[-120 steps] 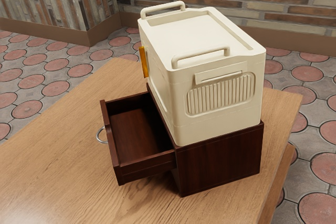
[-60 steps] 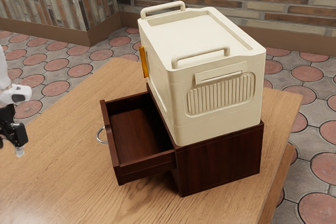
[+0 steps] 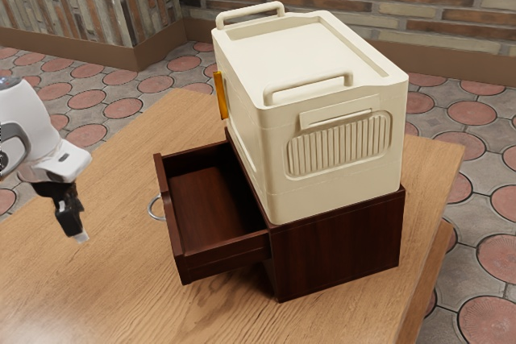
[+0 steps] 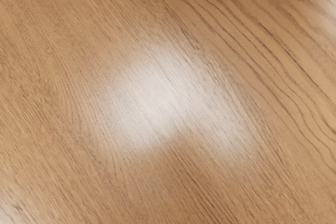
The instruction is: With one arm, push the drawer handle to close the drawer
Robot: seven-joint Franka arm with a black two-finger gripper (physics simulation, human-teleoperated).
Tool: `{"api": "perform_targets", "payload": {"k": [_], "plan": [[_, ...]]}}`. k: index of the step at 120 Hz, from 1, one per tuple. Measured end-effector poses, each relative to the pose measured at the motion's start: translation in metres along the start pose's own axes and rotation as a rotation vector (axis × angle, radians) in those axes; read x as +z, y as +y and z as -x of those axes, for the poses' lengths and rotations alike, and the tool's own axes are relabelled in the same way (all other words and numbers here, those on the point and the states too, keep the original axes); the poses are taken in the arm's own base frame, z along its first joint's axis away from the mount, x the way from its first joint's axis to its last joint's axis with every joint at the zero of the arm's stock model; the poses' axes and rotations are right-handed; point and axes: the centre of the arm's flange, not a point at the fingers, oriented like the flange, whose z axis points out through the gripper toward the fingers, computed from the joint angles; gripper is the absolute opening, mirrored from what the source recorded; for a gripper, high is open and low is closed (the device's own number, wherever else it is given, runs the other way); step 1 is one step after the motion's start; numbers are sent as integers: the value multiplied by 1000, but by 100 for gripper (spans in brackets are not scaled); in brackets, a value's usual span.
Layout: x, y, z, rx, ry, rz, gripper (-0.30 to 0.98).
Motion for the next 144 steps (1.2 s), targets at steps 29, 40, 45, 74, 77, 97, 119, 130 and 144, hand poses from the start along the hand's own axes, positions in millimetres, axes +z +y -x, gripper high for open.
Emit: {"api": "perform_targets", "payload": {"k": [29, 40, 45, 74, 77, 97, 119, 130, 144], "plan": [[0, 4, -9, 114, 124, 108, 66], [3, 5, -24, 196, 123, 110, 66], [1, 3, -29, 222, 128, 104, 66], [-1, -2, -36, 304, 166, 89, 66], [-1, -2, -37, 304, 166, 89, 66], [4, -1, -42, 273, 159, 85, 66], [11, 6, -56, 244, 131, 78, 66], [14, 11, -65, 239, 119, 66, 66], [14, 9, -67, 206, 121, 56, 56]]}}
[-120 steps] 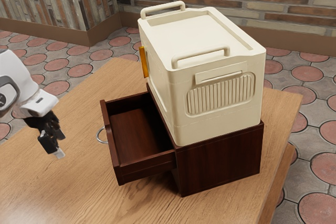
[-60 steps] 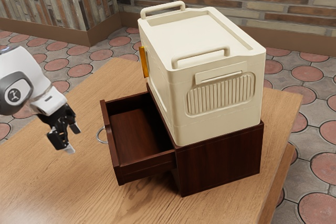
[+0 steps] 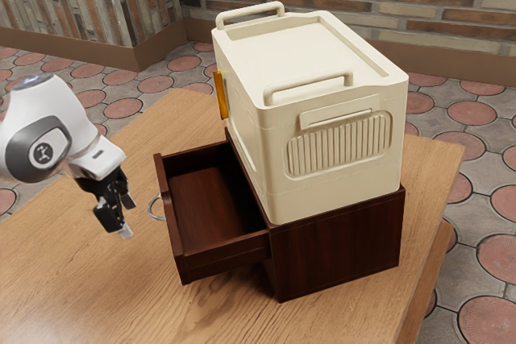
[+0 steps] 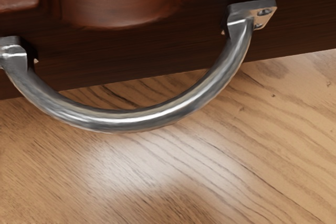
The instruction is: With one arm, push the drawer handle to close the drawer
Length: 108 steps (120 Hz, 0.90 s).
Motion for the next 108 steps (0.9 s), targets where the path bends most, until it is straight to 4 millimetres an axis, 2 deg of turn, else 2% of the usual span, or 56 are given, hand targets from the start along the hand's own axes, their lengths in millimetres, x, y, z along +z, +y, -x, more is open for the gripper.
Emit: {"api": "perform_targets", "payload": {"k": [17, 35, 62, 89, 108], "plan": [[2, -13, -10, -34, -16, -21, 20], [5, -9, -29, -27, -12, -28, 3], [7, -8, -41, -44, -7, -32, -7], [8, -5, -61, -44, 4, -28, -9], [7, -9, -73, -52, 6, -35, -9]]}}
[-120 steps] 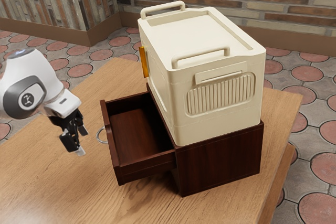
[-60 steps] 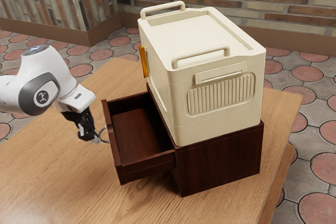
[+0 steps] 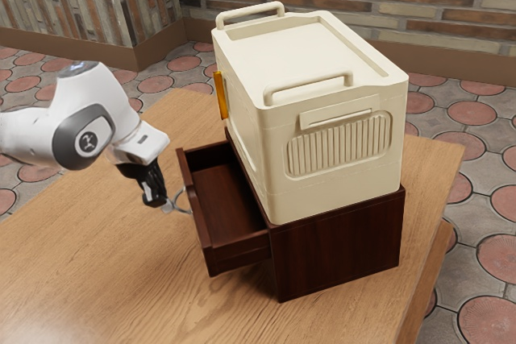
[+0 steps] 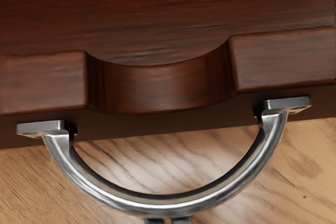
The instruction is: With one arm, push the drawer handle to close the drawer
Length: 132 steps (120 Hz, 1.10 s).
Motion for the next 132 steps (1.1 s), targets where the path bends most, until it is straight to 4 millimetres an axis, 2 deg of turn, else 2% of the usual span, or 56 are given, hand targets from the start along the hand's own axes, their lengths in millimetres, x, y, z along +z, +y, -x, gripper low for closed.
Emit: {"api": "perform_targets", "payload": {"k": [41, 77, 102, 132], "plan": [[16, 1, -24, -25, 14, -10, -10], [19, 5, -43, 14, 53, -65, -10], [21, 4, -67, 49, 59, -97, -10], [23, 5, -80, 64, 64, -106, -10]]}}
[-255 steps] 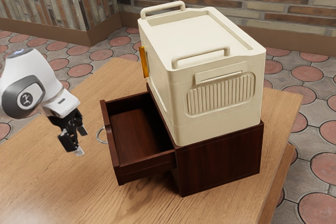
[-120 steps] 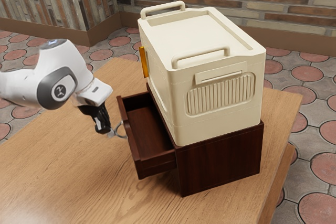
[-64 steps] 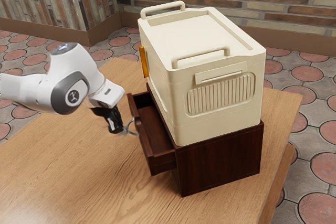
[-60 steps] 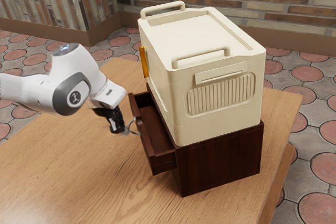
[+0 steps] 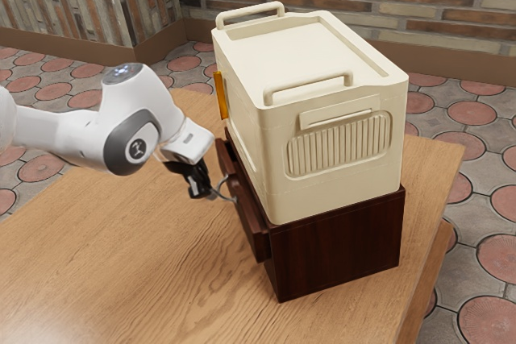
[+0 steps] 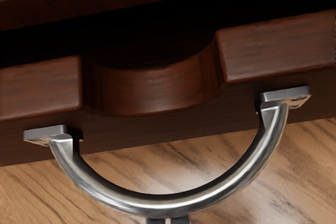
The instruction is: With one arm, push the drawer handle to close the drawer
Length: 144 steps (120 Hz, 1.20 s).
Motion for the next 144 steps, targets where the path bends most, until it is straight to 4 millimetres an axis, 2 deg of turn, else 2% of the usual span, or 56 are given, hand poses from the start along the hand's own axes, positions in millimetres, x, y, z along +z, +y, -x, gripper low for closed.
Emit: {"api": "perform_targets", "payload": {"k": [58, 90, 101, 109, 117, 120, 124, 128, 132, 138, 144], "plan": [[4, -5, -21, -14, 19, -7, -10], [10, -4, -23, -23, 14, 1, -10], [0, 5, -19, -24, 36, 20, 8], [-34, 7, -18, -21, 70, 48, 23], [-87, -28, -14, -47, 68, 14, 35], [-114, -46, -16, -62, 67, -7, 38], [-170, -79, -17, -91, 75, -64, 42], [-216, -106, -9, -128, 67, -113, 46], [-266, -134, 7, -188, 68, -170, 49], [-337, -175, 56, -322, 61, -263, 52], [-389, -196, 106, -447, 44, -328, 55]]}}
